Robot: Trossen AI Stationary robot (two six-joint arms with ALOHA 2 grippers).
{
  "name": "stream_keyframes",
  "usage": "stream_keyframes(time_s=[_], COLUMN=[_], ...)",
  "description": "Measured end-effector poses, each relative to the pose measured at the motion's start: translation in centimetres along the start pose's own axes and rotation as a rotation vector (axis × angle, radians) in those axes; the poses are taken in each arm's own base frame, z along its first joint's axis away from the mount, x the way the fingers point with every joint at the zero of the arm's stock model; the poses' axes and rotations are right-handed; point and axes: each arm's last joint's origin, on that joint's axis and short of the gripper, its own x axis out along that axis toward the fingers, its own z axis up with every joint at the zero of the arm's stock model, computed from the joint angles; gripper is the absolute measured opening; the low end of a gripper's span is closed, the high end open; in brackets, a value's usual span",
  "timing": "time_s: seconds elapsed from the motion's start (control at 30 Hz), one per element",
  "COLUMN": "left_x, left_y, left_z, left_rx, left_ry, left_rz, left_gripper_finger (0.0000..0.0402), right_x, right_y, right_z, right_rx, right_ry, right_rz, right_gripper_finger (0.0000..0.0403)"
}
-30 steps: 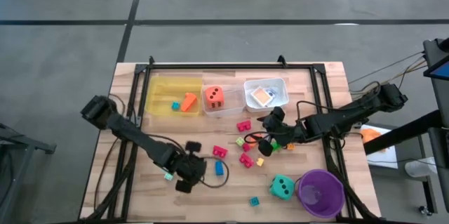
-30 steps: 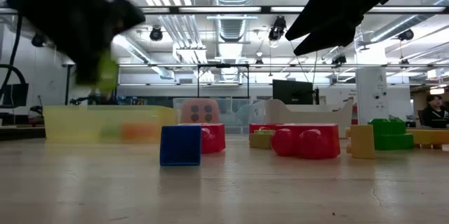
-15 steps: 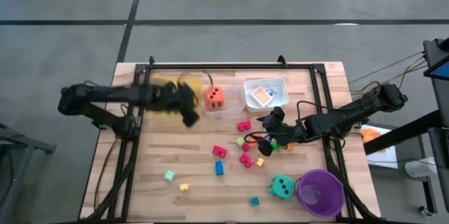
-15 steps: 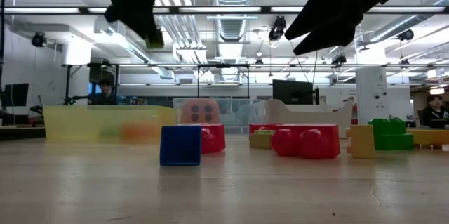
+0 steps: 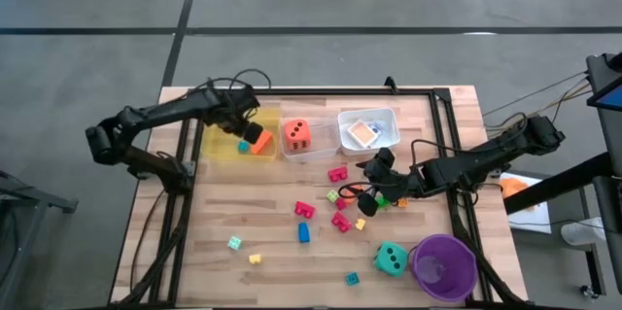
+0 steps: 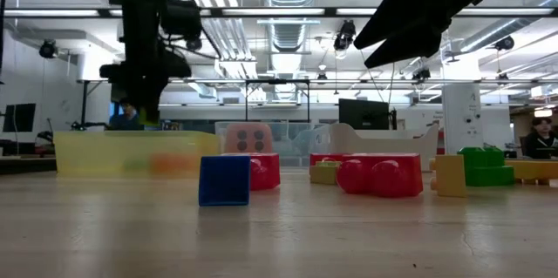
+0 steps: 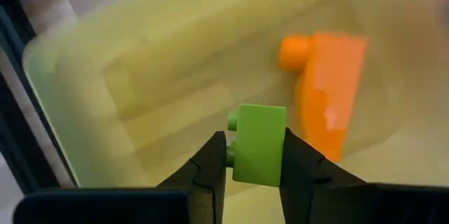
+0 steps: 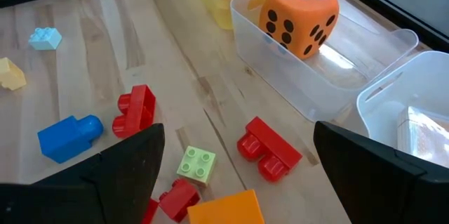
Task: Pick & Place Toys
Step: Put the green game piece into the yellow bin
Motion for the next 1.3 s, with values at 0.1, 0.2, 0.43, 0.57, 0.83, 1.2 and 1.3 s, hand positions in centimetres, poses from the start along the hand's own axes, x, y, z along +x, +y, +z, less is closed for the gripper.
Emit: stream_keyframes(time_s=[0.1, 0.2, 0.43, 0.57, 0.83, 1.2, 1.3], left_x=[1.1, 1.9, 2.7, 3.5, 5.4, 6.3, 6.3], left_y=[0.0, 0.1, 0.3, 0.5, 0.9, 0.8, 0.8], left_z=[-0.5, -0.8, -1.4, -2.1, -3.5, -3.9, -3.9], left_rx=[0.01, 0.015, -0.014, -0.031, -0.057, -0.066, -0.067], left_ry=[0.042, 0.056, 0.064, 0.092, 0.117, 0.107, 0.106], left_rz=[0.026, 0.053, 0.096, 0.113, 0.132, 0.093, 0.093], left_gripper_finger=[0.0082, 0.0082, 0.0082, 0.0082, 0.0082, 0.0082, 0.0082], right_x=[0.0, 0.0, 0.0, 0.0, 0.0, 0.0, 0.0], right_y=[0.0, 0.0, 0.0, 0.0, 0.0, 0.0, 0.0], right_z=[0.0, 0.0, 0.0, 0.0, 0.0, 0.0, 0.0], right_rx=[0.0, 0.0, 0.0, 0.0, 0.0, 0.0, 0.001], right_ry=[0.0, 0.0, -0.001, -0.001, 0.0, 0.0, 0.0], right_rz=[0.0, 0.0, 0.0, 0.0, 0.0, 0.0, 0.0], right_gripper_finger=[0.0362, 0.0362, 0.0362, 0.0362, 0.0362, 0.0362, 0.0362])
